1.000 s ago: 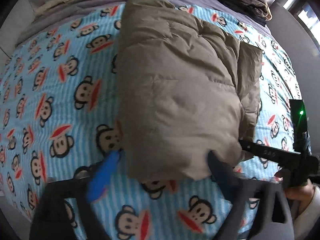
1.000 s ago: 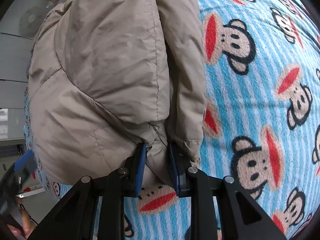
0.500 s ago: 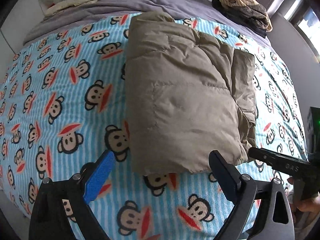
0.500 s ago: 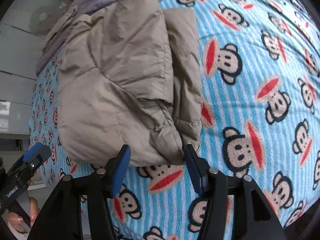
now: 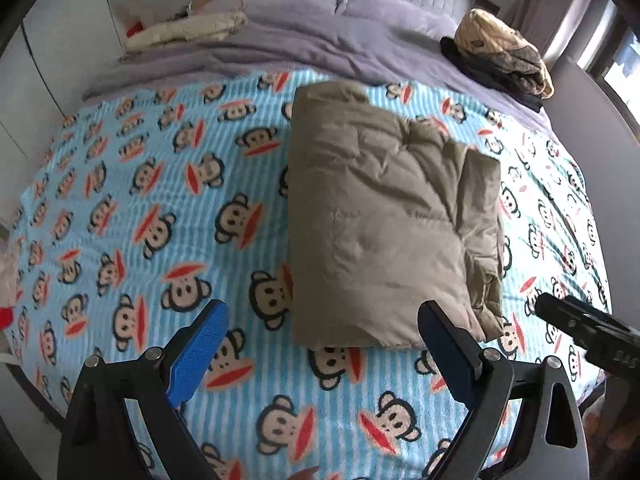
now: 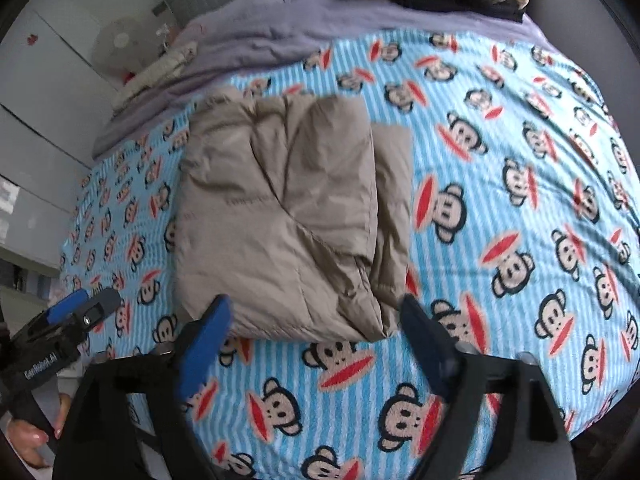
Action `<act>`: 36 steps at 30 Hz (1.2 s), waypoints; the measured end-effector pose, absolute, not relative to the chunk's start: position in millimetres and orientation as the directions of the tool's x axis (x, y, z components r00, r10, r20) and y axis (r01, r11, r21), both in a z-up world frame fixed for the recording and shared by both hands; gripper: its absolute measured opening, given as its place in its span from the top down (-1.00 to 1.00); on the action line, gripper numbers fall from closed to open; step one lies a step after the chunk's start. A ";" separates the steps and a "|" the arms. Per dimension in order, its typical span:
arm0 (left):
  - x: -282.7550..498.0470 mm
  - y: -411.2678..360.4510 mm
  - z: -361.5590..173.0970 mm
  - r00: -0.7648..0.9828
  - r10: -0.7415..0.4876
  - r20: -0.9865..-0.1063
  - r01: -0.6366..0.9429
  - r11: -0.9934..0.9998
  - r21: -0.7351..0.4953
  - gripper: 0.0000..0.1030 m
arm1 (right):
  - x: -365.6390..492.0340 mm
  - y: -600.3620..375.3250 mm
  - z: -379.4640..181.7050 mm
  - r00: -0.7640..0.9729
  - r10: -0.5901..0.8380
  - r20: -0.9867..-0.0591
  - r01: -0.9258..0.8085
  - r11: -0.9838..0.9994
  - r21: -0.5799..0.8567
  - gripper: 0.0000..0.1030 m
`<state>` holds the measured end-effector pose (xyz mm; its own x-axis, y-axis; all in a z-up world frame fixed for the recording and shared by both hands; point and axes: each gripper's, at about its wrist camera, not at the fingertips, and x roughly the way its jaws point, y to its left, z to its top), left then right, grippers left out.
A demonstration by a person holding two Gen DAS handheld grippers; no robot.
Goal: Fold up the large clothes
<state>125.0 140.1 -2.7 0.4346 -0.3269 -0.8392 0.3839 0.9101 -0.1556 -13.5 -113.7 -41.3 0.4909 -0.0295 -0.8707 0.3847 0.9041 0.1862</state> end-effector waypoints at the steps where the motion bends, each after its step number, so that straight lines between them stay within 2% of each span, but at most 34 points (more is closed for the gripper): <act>1: 122.8 140.8 2.2 0.451 -0.324 -0.832 0.385 0.911 -0.146 -0.86 | -12.6 -113.5 -37.5 0.505 -0.030 -0.862 0.387 0.901 0.195 -0.99; 12: 102.7 156.6 55.6 0.548 -0.325 -0.771 0.354 0.925 -0.138 -0.86 | -26.7 -100.3 20.7 0.571 -0.139 -0.809 0.410 0.902 0.135 -0.99; 16: 96.3 155.5 65.8 0.559 -0.314 -0.767 0.359 0.926 -0.117 -0.86 | -31.0 -87.6 37.3 0.591 -0.197 -0.782 0.400 0.914 0.071 -0.99; 22: 91.2 154.8 68.5 0.542 -0.320 -0.777 0.365 0.923 -0.125 -0.86 | -32.6 -77.3 46.4 0.599 -0.234 -0.766 0.389 0.921 0.022 -0.99; 36: 88.2 157.9 68.3 0.549 -0.293 -0.783 0.345 0.932 -0.108 -0.86 | -31.1 -70.5 46.3 0.595 -0.239 -0.768 0.384 0.923 0.010 -0.99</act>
<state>88.2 157.9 68.3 0.5486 -0.2934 -0.7829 0.3451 0.9324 -0.1076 -31.1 -70.5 46.3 0.5946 -0.2393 -0.7676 0.3844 0.9231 0.0100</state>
